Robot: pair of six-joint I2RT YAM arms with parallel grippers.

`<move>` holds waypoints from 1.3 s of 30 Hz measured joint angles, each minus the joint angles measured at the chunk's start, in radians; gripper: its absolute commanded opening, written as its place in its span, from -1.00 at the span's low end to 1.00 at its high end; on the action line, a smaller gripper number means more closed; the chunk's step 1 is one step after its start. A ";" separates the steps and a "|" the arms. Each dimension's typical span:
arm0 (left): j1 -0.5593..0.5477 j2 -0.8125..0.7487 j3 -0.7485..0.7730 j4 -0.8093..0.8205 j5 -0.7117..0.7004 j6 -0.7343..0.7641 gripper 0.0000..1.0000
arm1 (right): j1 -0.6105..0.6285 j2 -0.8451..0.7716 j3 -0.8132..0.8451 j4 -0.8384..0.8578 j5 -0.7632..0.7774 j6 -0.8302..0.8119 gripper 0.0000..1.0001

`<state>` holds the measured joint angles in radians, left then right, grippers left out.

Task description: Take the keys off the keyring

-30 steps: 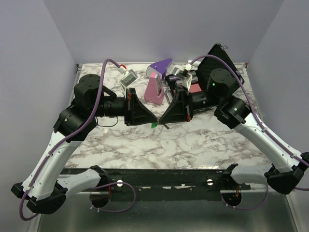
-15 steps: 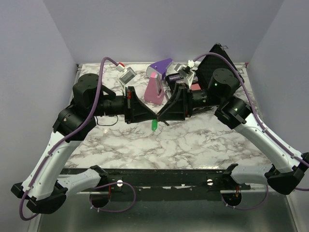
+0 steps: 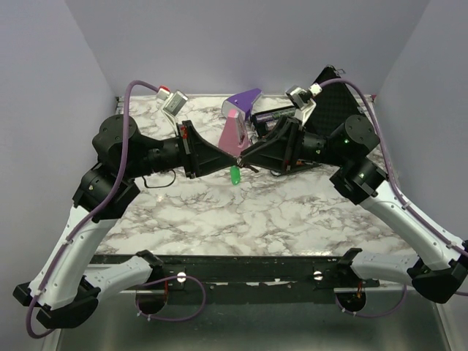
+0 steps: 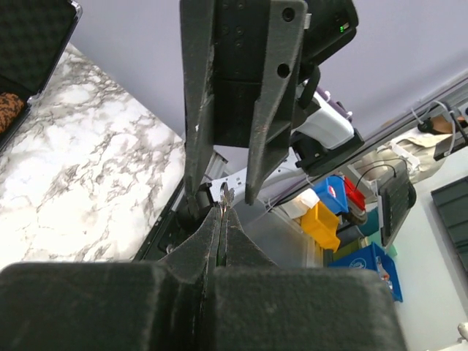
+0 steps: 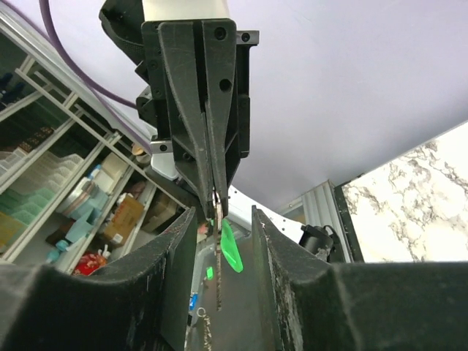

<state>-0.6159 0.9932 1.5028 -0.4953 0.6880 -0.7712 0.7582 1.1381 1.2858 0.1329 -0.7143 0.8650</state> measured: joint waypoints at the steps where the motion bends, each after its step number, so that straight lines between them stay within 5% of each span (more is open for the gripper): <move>1: 0.000 0.000 0.000 0.010 0.000 -0.008 -1.00 | 0.000 0.006 0.002 0.010 0.000 0.010 -0.18; 17: 0.000 0.021 0.008 0.014 -0.005 -0.023 -1.00 | 0.000 0.042 0.022 0.031 -0.020 0.052 -0.51; 39: 0.000 0.055 0.069 -0.038 0.006 0.005 -1.00 | 0.000 0.042 0.031 0.019 -0.082 0.028 -0.49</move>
<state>-0.6159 1.0481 1.5723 -0.5331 0.6945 -0.7658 0.7582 1.1805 1.3167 0.1524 -0.7967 0.8928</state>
